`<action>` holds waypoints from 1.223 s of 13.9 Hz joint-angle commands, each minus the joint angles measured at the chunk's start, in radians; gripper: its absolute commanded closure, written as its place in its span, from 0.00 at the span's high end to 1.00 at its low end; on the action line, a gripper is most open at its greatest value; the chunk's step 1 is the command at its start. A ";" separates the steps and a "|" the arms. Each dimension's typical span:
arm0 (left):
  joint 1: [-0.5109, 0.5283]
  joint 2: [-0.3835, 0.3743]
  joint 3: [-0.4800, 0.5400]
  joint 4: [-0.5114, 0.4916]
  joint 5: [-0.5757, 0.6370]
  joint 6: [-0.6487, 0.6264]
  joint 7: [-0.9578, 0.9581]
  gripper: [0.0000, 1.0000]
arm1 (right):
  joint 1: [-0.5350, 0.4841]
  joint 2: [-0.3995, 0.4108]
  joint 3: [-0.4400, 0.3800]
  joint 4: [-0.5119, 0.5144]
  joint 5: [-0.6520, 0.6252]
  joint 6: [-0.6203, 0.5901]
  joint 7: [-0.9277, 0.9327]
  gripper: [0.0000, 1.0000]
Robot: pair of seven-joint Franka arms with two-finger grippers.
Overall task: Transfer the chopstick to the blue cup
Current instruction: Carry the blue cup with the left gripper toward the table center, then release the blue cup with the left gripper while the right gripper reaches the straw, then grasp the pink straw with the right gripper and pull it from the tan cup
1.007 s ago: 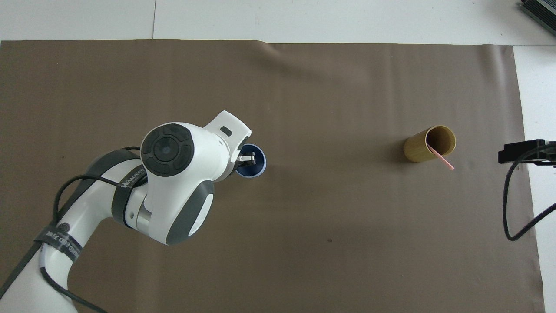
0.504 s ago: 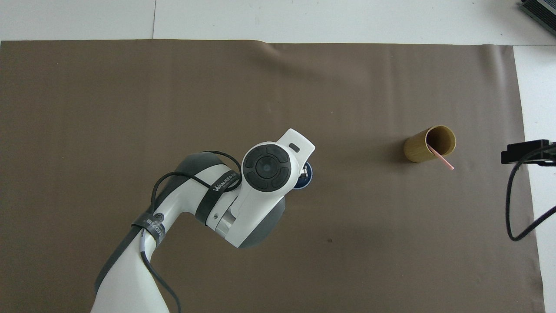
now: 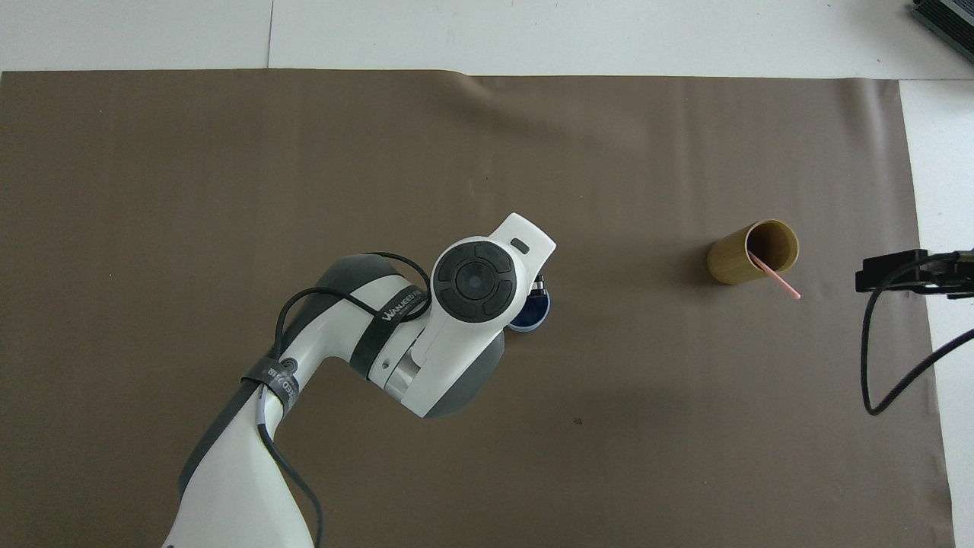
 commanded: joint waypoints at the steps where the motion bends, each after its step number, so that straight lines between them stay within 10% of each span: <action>1: 0.015 -0.076 0.003 -0.011 0.017 -0.028 0.009 1.00 | 0.002 0.023 0.003 -0.034 0.020 0.043 0.015 1.00; 10: 0.280 -0.337 0.005 -0.004 0.015 -0.397 0.490 1.00 | 0.003 0.192 0.003 -0.118 0.021 0.186 0.015 1.00; 17: 0.558 -0.370 0.015 0.176 0.020 -0.669 0.826 1.00 | 0.003 0.188 0.002 -0.186 0.078 0.204 -0.022 0.96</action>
